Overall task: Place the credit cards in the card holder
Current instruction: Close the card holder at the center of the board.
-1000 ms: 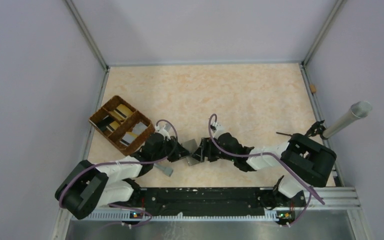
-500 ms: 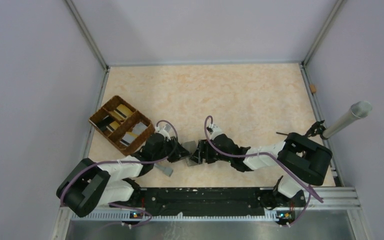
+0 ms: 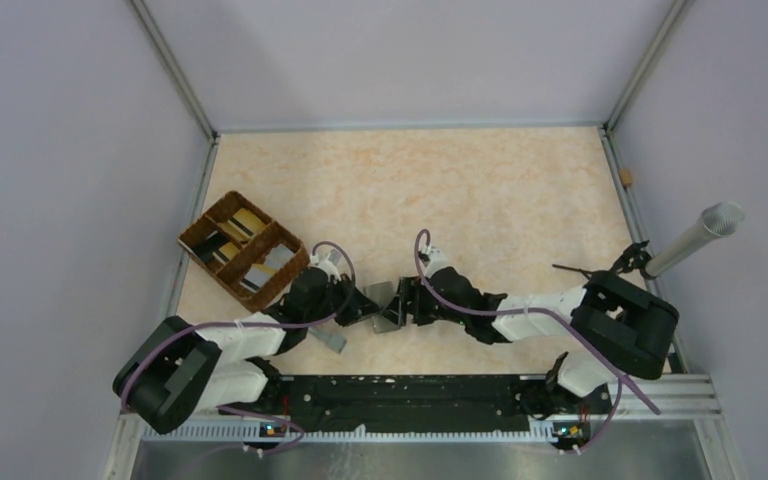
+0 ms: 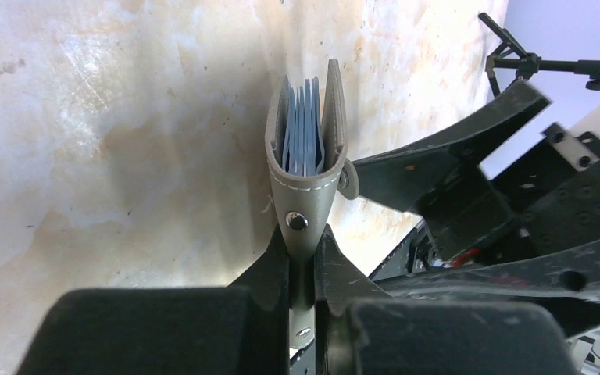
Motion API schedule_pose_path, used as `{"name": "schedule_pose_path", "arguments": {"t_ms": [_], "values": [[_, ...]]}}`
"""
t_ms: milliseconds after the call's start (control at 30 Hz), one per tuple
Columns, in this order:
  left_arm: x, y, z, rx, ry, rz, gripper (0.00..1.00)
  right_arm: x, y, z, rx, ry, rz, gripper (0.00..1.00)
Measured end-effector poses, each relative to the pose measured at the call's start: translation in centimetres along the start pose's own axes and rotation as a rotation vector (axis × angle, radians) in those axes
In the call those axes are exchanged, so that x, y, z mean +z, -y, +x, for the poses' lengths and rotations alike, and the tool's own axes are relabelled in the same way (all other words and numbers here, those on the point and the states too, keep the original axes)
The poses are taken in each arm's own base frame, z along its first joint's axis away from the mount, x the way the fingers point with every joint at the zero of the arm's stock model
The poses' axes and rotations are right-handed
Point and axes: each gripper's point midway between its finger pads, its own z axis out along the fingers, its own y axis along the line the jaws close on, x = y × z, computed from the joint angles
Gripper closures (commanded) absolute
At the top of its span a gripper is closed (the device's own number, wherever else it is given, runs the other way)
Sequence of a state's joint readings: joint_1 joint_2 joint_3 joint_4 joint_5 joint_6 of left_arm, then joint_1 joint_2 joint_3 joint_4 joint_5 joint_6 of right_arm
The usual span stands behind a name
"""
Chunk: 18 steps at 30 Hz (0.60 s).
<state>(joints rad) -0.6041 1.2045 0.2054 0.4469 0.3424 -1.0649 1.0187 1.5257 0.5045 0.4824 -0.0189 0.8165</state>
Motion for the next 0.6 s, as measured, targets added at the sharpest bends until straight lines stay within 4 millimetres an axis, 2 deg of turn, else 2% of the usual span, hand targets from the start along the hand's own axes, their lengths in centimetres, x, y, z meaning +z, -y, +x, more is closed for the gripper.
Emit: {"name": "schedule_pose_path", "arguments": {"t_ms": [200, 433, 600], "values": [[-0.3, -0.3, 0.0, 0.02, 0.002, -0.031, 1.0, -1.3, 0.6, -2.2, -0.002, 0.07, 0.1, 0.38], [-0.7, -0.3, -0.6, 0.075, 0.006, -0.094, 1.0, -0.9, -0.2, -4.7, -0.016, 0.089, 0.18, 0.44], [-0.8, -0.4, -0.7, 0.092, -0.001, -0.118, 1.0, 0.0, -0.8, -4.7, -0.04, 0.061, 0.205, 0.49]]}}
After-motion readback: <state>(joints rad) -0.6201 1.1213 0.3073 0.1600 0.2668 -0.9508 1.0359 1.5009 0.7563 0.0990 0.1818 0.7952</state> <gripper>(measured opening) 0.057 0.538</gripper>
